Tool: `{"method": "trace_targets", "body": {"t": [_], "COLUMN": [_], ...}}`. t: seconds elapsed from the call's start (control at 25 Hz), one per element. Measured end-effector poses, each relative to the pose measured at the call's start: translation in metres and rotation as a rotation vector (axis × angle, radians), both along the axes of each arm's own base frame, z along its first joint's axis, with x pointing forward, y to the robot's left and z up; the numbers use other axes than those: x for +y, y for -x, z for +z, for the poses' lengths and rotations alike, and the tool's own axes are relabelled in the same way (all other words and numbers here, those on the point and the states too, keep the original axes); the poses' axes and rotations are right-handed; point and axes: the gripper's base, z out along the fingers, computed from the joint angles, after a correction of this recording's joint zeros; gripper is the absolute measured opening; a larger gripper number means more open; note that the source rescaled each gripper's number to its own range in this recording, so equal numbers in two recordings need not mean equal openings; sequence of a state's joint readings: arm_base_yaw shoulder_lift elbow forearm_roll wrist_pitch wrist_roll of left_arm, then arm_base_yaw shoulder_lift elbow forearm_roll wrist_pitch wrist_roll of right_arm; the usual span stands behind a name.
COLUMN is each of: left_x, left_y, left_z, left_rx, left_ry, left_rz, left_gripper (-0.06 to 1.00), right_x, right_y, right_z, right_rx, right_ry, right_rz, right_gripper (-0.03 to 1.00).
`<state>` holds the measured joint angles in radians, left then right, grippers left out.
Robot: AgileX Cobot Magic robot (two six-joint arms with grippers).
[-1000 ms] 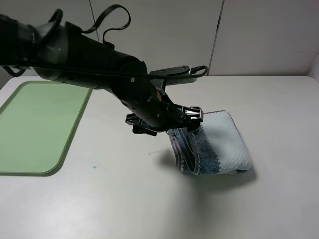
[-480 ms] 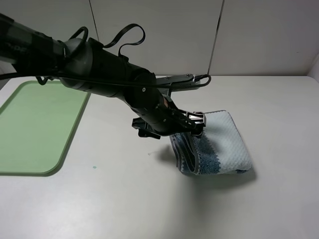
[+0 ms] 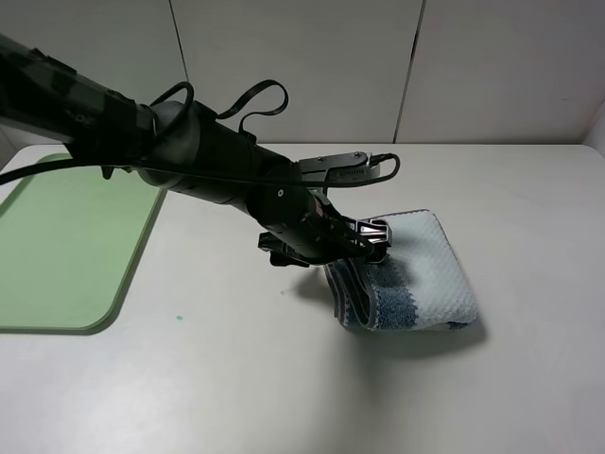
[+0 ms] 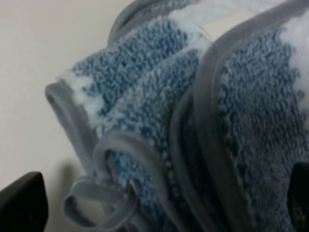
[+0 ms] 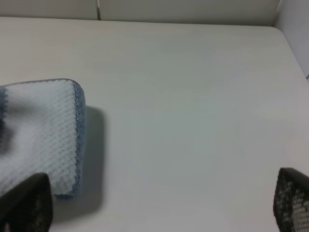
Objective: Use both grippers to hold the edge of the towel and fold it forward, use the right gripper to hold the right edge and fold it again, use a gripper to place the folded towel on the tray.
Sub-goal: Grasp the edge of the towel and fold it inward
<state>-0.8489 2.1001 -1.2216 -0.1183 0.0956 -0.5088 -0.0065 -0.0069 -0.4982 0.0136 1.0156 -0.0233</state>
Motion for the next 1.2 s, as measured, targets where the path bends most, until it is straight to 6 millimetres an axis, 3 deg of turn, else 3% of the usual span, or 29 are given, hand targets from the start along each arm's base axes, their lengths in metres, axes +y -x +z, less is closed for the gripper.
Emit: {"method": "trace_targets", "body": {"t": [0.68,0.76,1.08,1.2], "left_x": [-0.034,-0.035,-0.036,-0.036], "left_y": [0.002,0.003,0.005,0.005], "left_z": [-0.022,-0.023,-0.026,-0.025], "left_rx": [-0.039,-0.039,-0.029,-0.031], "left_ry": [0.052,0.055,0.056,0.057], "left_rz": [-0.035,-0.037,-0.031,-0.032], "left_gripper": [0.97,0.88,0.18,0.16], "right_x": [0.0,0.0,0.0,0.0], "right_y": [0.0,0.0,0.0,0.0], "right_z": [0.0,0.0,0.0,0.0], "right_rx": [0.0,0.0,0.0,0.0], "right_ry": [0.004,0.004,0.004,0.004], "right_rz": [-0.003,-0.003,-0.003,-0.003], "right_gripper": [1.0,1.0,1.0,1.0]}}
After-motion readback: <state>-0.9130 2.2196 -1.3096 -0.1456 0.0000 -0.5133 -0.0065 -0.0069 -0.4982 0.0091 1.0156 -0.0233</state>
